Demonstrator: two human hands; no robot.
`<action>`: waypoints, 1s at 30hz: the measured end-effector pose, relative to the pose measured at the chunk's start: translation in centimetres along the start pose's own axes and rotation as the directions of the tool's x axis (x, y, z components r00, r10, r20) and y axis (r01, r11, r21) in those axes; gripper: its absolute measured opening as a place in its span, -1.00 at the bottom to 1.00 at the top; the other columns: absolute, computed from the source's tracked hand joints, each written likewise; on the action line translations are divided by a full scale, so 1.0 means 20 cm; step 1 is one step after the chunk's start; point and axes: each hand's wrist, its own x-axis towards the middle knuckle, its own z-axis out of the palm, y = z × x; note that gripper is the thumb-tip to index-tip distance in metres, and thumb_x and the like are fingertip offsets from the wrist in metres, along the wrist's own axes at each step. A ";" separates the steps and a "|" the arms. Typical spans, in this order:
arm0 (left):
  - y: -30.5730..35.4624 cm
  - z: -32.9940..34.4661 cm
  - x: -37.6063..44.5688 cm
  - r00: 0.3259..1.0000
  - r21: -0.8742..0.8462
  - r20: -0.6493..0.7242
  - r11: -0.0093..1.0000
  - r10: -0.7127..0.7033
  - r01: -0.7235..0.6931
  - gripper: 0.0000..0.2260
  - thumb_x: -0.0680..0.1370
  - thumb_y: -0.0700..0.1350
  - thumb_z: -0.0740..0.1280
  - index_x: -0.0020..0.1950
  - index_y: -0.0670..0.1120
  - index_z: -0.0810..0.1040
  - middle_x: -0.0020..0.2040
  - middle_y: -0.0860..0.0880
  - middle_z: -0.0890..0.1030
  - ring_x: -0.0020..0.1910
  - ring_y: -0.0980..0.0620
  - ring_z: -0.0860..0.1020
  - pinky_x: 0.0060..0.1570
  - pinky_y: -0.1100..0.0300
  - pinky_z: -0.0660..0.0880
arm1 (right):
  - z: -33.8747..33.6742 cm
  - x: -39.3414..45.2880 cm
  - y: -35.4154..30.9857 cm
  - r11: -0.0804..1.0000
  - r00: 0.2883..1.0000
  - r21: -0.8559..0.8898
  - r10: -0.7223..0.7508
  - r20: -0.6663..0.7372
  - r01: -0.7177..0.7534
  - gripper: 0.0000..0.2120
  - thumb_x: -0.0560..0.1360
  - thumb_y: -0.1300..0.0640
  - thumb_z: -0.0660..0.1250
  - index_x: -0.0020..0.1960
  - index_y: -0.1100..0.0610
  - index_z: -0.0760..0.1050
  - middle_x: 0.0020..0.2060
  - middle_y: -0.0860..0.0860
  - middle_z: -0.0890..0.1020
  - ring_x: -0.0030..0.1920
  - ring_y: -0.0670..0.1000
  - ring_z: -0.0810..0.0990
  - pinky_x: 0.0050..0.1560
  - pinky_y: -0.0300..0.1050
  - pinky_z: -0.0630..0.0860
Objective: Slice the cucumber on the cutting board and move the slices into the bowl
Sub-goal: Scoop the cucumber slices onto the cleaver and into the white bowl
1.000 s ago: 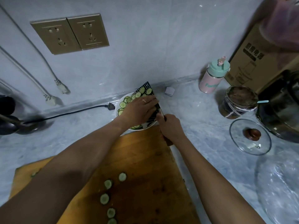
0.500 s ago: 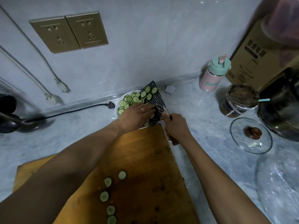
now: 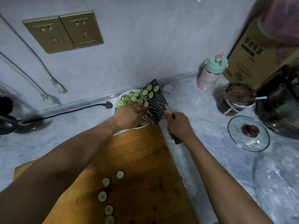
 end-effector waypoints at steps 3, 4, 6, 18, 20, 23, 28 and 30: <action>0.01 -0.05 0.10 0.981 -0.120 -0.077 0.979 -0.177 0.167 -0.63 0.50 -0.16 0.19 0.25 -0.18 0.61 0.27 -0.19 0.58 0.19 -0.22 0.58 0.14 -0.12 0.53 | -0.01 -0.02 0.01 1.000 1.000 -0.016 -0.016 0.011 0.017 -0.59 0.66 -0.08 0.16 -0.17 0.22 0.47 -0.39 0.13 0.56 -0.58 -0.04 0.49 -0.54 -0.15 0.50; 0.01 -0.08 0.15 0.967 -0.164 -0.059 0.958 -0.247 0.235 -0.60 0.50 -0.19 0.22 0.34 -0.17 0.54 0.34 -0.19 0.52 0.23 -0.24 0.55 0.12 -0.11 0.52 | -0.01 -0.03 0.01 0.999 1.000 -0.031 -0.026 0.013 0.026 -0.57 0.66 -0.08 0.16 -0.18 0.24 0.47 -0.39 0.13 0.56 -0.59 -0.05 0.49 -0.54 -0.14 0.51; 0.01 -0.11 0.23 0.950 -0.202 0.006 0.930 -0.312 0.307 -0.53 0.52 -0.20 0.26 0.45 -0.10 0.43 0.46 -0.14 0.39 0.30 -0.20 0.50 0.12 -0.04 0.51 | -0.01 -0.04 0.01 0.997 0.999 -0.061 -0.040 0.015 0.041 -0.54 0.65 -0.10 0.16 -0.16 0.28 0.47 -0.39 0.14 0.56 -0.58 -0.04 0.50 -0.53 -0.09 0.55; -0.06 -0.11 0.16 0.895 -0.188 0.155 0.877 -0.419 0.443 -0.61 0.55 -0.05 0.29 0.38 -0.04 0.52 0.44 -0.05 0.44 0.35 -0.11 0.46 0.17 0.04 0.47 | -0.10 -0.11 0.04 0.996 1.000 -0.088 -0.019 0.023 0.021 -0.55 0.64 -0.14 0.15 -0.14 0.23 0.46 -0.35 0.15 0.59 -0.58 -0.05 0.51 -0.48 0.03 0.57; -0.05 -0.12 0.22 0.867 -0.273 0.146 0.823 -0.477 0.499 -0.53 0.58 -0.02 0.29 0.50 0.01 0.37 0.53 -0.04 0.30 0.44 -0.08 0.35 0.26 0.04 0.41 | -0.10 -0.12 0.03 0.993 0.999 -0.113 -0.033 0.036 0.037 -0.56 0.64 -0.15 0.15 -0.14 0.21 0.46 -0.34 0.14 0.60 -0.57 -0.04 0.52 -0.48 -0.01 0.57; -0.05 -0.11 0.28 0.834 -0.343 0.148 0.763 -0.532 0.548 -0.53 0.62 -0.03 0.24 0.53 -0.01 0.30 0.53 -0.05 0.28 0.40 -0.10 0.40 0.26 -0.01 0.45 | -0.10 -0.14 0.02 0.993 0.998 -0.115 -0.033 0.052 0.038 -0.55 0.64 -0.16 0.15 -0.13 0.21 0.47 -0.35 0.15 0.60 -0.56 -0.03 0.53 -0.45 0.08 0.59; -0.07 -0.08 0.20 0.786 -0.139 0.247 0.781 -0.567 0.608 -0.60 0.57 -0.16 0.24 0.42 -0.09 0.44 0.34 -0.10 0.50 0.20 -0.20 0.53 0.03 0.01 0.50 | -0.11 -0.15 0.02 0.993 0.999 -0.116 -0.021 0.040 0.026 -0.55 0.63 -0.18 0.15 -0.13 0.19 0.48 -0.35 0.19 0.61 -0.55 0.02 0.54 -0.44 0.24 0.57; -0.07 -0.08 0.18 0.799 -0.105 0.225 0.801 -0.557 0.589 -0.62 0.55 -0.17 0.25 0.37 -0.11 0.49 0.30 -0.12 0.53 0.19 -0.22 0.54 0.02 -0.01 0.51 | -0.11 -0.16 0.03 0.992 0.999 -0.127 -0.017 0.033 0.021 -0.55 0.64 -0.18 0.15 -0.15 0.19 0.47 -0.35 0.19 0.60 -0.55 0.03 0.54 -0.44 0.25 0.56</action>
